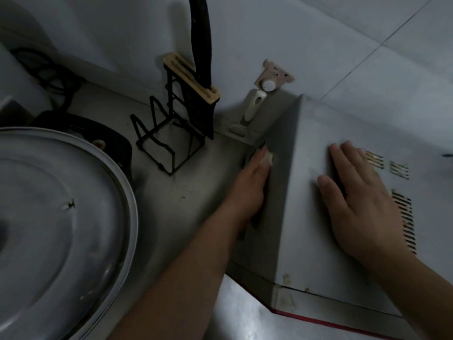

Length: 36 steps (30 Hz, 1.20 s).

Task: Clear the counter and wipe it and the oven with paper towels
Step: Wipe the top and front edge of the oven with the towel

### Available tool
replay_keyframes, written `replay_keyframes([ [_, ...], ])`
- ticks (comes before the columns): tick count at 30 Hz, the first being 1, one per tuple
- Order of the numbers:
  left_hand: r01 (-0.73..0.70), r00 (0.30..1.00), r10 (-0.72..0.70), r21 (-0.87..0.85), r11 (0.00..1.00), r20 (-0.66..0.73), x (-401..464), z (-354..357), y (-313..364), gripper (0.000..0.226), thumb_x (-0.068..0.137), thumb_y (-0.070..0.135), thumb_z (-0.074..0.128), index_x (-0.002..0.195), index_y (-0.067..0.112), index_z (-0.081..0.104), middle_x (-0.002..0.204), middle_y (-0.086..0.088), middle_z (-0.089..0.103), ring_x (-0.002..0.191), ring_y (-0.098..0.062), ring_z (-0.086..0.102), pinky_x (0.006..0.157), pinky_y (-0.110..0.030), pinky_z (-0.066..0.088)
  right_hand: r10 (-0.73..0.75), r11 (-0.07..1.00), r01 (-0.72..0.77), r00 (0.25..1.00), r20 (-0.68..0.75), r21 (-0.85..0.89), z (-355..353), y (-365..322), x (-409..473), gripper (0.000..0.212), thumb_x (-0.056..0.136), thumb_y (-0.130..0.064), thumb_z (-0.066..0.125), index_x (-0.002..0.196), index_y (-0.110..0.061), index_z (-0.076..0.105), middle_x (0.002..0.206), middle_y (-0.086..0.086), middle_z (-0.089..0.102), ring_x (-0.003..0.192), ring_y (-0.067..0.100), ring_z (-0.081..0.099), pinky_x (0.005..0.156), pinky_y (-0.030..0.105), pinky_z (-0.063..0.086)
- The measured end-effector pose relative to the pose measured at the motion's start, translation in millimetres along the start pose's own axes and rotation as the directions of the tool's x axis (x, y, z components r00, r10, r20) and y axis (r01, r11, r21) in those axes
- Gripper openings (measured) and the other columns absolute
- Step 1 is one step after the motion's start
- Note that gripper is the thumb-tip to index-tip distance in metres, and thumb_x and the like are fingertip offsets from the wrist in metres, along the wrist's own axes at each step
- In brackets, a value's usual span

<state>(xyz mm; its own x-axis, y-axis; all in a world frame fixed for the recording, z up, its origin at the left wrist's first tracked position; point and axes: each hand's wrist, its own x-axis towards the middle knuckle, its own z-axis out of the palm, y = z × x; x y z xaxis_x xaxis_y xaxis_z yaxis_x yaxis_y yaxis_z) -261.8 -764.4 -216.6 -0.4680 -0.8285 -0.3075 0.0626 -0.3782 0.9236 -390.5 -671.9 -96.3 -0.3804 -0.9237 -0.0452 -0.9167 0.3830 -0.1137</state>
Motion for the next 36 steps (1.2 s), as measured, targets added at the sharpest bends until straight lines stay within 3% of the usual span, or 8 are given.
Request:
replay_keyframes([
  [4,-0.016,0.999,0.017,0.019,1.0,-0.043,79,13,23,0.044,0.107,0.031,0.043,0.147,0.012,0.048,0.152,-0.001,0.047,0.141,-0.012,0.04,0.119,-0.026,0.026,0.003,1.0,-0.003,1.0,-0.005,-0.006,-1,-1,1,0.069,0.093,-0.066,0.02,0.156,-0.038,0.015,0.163,-0.015,0.008,0.148,-0.001,-0.001,0.119,0.025,0.004],
  [9,-0.004,1.0,0.004,0.01,1.0,-0.019,99,16,32,0.044,0.105,0.035,0.047,0.14,0.012,0.057,0.145,-0.004,0.056,0.135,-0.017,0.049,0.118,-0.039,0.033,0.003,1.0,-0.003,1.0,0.001,0.0,-1,-1,1,0.068,0.092,-0.067,0.02,0.154,-0.042,0.013,0.162,-0.018,0.006,0.147,-0.003,-0.003,0.118,0.023,0.002],
  [15,-0.139,0.988,0.135,-0.053,0.989,-0.079,45,17,46,0.038,0.107,0.022,0.046,0.143,0.013,0.054,0.141,0.006,0.056,0.123,0.006,0.049,0.106,-0.008,0.035,0.002,1.0,-0.002,1.0,-0.001,0.008,-1,-2,-1,0.069,0.091,-0.068,0.019,0.155,-0.041,0.014,0.161,-0.018,0.006,0.146,-0.005,-0.004,0.119,0.024,0.003],
  [18,-0.177,0.984,0.176,-0.014,0.984,-0.036,12,13,41,0.039,0.107,0.021,0.045,0.145,0.021,0.052,0.147,0.009,0.052,0.133,0.004,0.045,0.116,-0.02,0.031,-0.002,1.0,0.002,1.0,0.006,0.0,-2,-2,0,0.07,0.091,-0.068,0.018,0.155,-0.04,0.013,0.162,-0.017,0.005,0.146,-0.003,-0.003,0.119,0.025,0.003],
  [25,-0.196,0.98,0.195,-0.004,0.981,-0.03,-30,12,33,0.041,0.107,0.027,0.043,0.147,0.033,0.047,0.152,0.014,0.045,0.139,0.006,0.037,0.121,-0.03,0.028,-0.008,1.0,0.008,1.0,0.017,-0.018,-1,-2,-1,0.071,0.091,-0.069,0.015,0.155,-0.039,0.008,0.162,-0.016,0.003,0.147,-0.002,-0.005,0.118,0.025,0.002],
  [28,-0.191,0.981,0.19,-0.024,0.981,-0.025,-11,14,43,0.041,0.107,0.024,0.045,0.148,0.027,0.047,0.151,0.012,0.047,0.136,0.007,0.039,0.12,-0.026,0.027,-0.01,1.0,0.01,1.0,0.013,-0.014,-1,-2,-1,0.071,0.091,-0.069,0.015,0.155,-0.039,0.008,0.162,-0.016,0.002,0.147,-0.002,-0.005,0.118,0.024,0.001],
  [32,-0.234,0.972,0.234,-0.011,0.972,-0.007,39,20,62,0.041,0.107,0.024,0.045,0.147,0.016,0.049,0.147,0.005,0.052,0.129,0.007,0.043,0.11,-0.009,0.028,-0.009,1.0,0.01,1.0,0.017,-0.015,-1,-2,-1,0.069,0.092,-0.068,0.017,0.155,-0.04,0.01,0.162,-0.016,0.002,0.147,-0.002,-0.005,0.118,0.022,-0.001],
  [36,-0.24,0.969,0.242,0.034,0.97,-0.051,83,24,58,0.038,0.107,0.025,0.045,0.142,0.014,0.055,0.147,0.001,0.053,0.133,-0.002,0.044,0.113,-0.015,0.026,-0.002,1.0,0.002,1.0,0.01,-0.013,-1,-1,-1,0.07,0.091,-0.07,0.015,0.155,-0.041,0.011,0.162,-0.017,0.003,0.148,-0.002,-0.004,0.119,0.024,0.001],
])
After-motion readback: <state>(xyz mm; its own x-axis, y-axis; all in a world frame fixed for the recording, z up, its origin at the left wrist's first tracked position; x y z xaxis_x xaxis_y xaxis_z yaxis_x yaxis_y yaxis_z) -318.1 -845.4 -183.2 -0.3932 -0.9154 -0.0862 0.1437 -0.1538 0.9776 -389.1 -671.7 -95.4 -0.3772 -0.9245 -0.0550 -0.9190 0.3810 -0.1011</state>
